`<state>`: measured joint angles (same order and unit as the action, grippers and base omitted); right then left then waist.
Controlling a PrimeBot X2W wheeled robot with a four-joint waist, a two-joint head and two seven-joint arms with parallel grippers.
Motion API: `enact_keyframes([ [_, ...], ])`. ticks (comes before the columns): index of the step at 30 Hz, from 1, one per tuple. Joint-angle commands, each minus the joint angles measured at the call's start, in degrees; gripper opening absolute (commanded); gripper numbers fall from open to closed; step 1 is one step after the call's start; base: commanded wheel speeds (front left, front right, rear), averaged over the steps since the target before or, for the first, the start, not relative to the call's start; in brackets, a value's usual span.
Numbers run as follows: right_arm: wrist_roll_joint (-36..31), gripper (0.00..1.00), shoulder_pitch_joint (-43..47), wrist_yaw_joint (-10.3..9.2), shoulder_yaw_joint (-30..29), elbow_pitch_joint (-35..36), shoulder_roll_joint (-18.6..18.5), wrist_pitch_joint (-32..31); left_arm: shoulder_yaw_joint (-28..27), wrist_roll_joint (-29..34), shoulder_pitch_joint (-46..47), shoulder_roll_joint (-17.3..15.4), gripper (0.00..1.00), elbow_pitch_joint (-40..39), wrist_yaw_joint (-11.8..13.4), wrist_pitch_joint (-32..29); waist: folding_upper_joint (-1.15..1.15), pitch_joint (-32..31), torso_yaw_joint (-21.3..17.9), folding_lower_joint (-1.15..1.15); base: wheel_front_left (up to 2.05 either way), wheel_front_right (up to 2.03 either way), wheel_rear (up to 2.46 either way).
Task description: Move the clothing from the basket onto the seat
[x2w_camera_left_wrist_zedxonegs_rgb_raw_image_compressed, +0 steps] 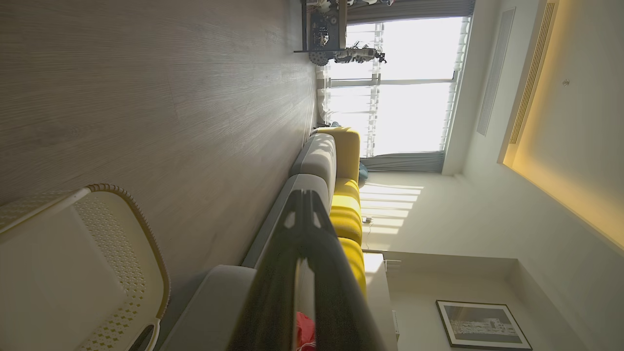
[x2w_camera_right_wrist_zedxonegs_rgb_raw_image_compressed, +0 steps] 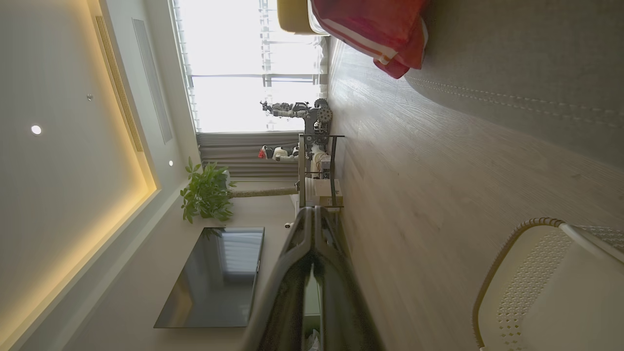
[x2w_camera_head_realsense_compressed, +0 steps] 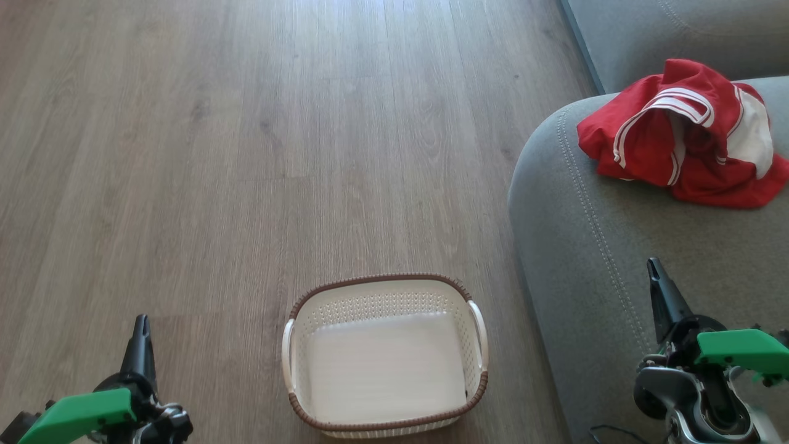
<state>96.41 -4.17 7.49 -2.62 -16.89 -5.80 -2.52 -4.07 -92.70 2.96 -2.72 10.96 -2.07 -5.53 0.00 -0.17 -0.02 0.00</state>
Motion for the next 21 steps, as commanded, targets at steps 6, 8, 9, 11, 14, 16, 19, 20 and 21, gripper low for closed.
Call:
enact_keyframes([
  [6, 0.8, 0.0, -3.0, 0.0, 1.8, 2.3, -1.5, 0.5, -2.0, 0.1, 2.8, -0.6, 0.0, -2.1, -0.5, -0.4, 0.0, 0.0, 0.0, 0.0, 0.0, 0.0, 0.0],
  [8, 0.9, 0.0, -3.0, 0.0, 2.0, 2.3, -1.6, 0.7, -2.0, 0.1, 2.8, -0.6, 0.0, -2.2, -0.5, -0.4, 0.0, 0.0, 0.0, 0.0, 0.0, 0.0, 0.0],
  [9, 0.9, 0.0, -3.0, 0.0, 2.0, 2.3, -1.6, 0.7, -2.0, 0.1, 2.8, -0.6, 0.0, -2.2, -0.5, -0.4, 0.0, 0.0, 0.0, 0.0, 0.0, 0.0, 0.0],
  [11, 1.1, 0.0, -3.0, 0.0, 2.2, 2.4, -1.8, 0.8, -2.0, 0.1, 2.8, -0.6, 0.0, -2.2, -0.5, -0.4, 0.0, 0.0, 0.0, 0.0, 0.0, 0.0, 0.0],
  [14, 1.3, 0.0, -3.0, 0.0, 2.3, 2.4, -1.9, 0.9, -2.1, 0.1, 2.8, -0.6, 0.0, -2.2, -0.5, -0.4, 0.0, 0.0, 0.0, 0.0, 0.0, 0.0, 0.0],
  [16, 1.4, 0.0, -3.0, 0.0, 2.5, 2.4, -2.0, 1.1, -2.1, 0.1, 2.8, -0.6, 0.0, -2.2, -0.5, -0.4, 0.0, 0.0, 0.0, 0.0, 0.0, 0.0, 0.0],
  [19, 1.6, 0.0, -3.0, 0.0, 2.7, 2.5, -2.2, 1.2, -2.1, 0.1, 2.8, -0.6, 0.0, -2.2, -0.5, -0.4, 0.0, 0.0, 0.0, 0.0, 0.0, 0.0, 0.0],
  [20, 1.7, 0.0, -3.0, 0.0, 2.8, 2.5, -2.3, 1.3, -2.1, 0.1, 2.8, -0.6, 0.0, -2.2, -0.5, -0.5, 0.0, 0.0, 0.0, 0.0, 0.0, 0.0, 0.0],
  [21, 1.7, 0.0, -3.0, 0.0, 2.8, 2.5, -2.3, 1.4, -2.1, 0.1, 2.8, -0.6, 0.0, -2.2, -0.5, -0.5, 0.0, 0.0, 0.0, 0.0, 0.0, 0.0, 0.0],
])
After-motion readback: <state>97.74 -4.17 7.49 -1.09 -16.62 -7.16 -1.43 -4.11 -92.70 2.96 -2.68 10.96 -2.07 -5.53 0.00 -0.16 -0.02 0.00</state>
